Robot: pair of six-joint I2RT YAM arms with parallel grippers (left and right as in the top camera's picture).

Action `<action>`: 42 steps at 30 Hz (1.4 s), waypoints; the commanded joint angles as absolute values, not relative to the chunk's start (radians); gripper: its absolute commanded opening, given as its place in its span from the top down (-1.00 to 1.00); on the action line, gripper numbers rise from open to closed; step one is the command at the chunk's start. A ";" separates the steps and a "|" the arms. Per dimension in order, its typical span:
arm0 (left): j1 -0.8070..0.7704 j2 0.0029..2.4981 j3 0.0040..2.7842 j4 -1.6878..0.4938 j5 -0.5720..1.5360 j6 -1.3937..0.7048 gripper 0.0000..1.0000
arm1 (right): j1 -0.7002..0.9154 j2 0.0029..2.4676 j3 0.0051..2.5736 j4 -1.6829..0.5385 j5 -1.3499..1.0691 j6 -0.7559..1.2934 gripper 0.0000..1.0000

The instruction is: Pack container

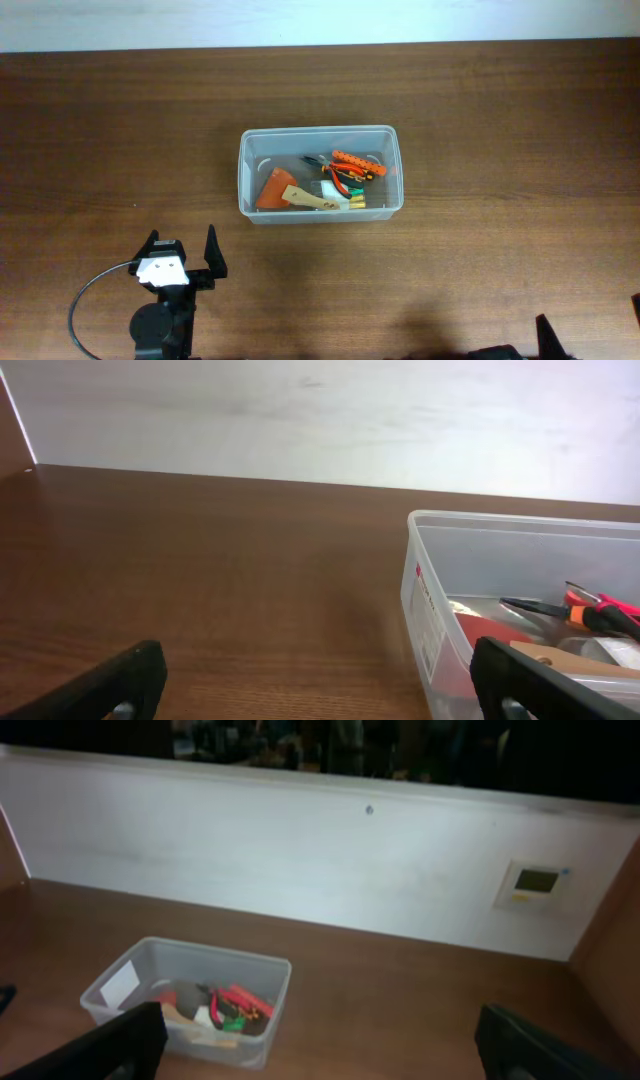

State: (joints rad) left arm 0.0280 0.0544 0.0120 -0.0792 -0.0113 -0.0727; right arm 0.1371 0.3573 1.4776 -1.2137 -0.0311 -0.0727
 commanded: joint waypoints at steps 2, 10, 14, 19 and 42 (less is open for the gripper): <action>0.024 0.053 0.009 -0.083 -0.015 -0.075 -0.98 | 0.131 0.358 1.441 -1.211 -0.017 -0.044 -0.97; 0.024 0.053 0.009 -0.083 -0.015 -0.075 -0.98 | 0.130 0.358 1.362 -1.168 0.117 0.043 -0.97; 0.024 0.053 0.009 -0.083 -0.015 -0.075 -0.98 | 0.130 0.347 1.293 -1.109 0.126 0.043 -0.97; 0.024 0.053 0.009 -0.083 -0.015 -0.075 -0.98 | 0.128 0.260 1.093 -0.920 0.137 0.038 -0.97; 0.024 0.053 0.009 -0.083 -0.015 -0.075 -0.98 | 0.025 0.027 0.253 -0.018 0.132 0.039 -0.97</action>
State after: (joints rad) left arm 0.0280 0.0544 0.0120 -0.0792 -0.0113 -0.0727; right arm 0.0330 0.0620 0.3046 -0.0589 0.1165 0.0277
